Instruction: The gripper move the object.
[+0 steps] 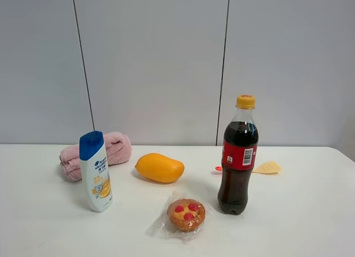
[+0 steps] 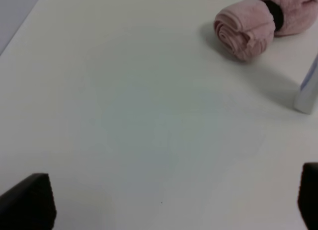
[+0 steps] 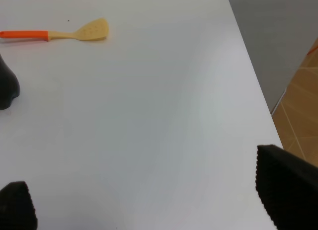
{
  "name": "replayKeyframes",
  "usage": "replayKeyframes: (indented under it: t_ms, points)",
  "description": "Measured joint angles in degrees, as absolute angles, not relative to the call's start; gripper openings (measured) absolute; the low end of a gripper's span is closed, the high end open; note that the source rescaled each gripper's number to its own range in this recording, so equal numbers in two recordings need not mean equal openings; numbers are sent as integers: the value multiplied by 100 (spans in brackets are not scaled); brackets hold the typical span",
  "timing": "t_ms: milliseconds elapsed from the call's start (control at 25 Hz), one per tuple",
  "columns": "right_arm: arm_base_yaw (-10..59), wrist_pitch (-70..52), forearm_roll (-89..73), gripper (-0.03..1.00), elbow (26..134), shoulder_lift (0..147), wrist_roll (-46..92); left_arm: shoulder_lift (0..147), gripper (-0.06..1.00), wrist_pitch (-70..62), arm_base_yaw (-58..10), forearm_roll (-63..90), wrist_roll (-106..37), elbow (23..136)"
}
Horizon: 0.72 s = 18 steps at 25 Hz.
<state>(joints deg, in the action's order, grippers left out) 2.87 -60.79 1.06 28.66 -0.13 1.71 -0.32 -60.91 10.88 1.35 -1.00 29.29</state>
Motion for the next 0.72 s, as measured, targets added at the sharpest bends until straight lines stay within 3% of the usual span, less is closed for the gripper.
replayKeyframes:
  t_ms: [720]
  points:
    - [287, -6079, 106, 100, 2866, -13, 171, -32, 100, -6090, 1088, 135, -100, 2929]
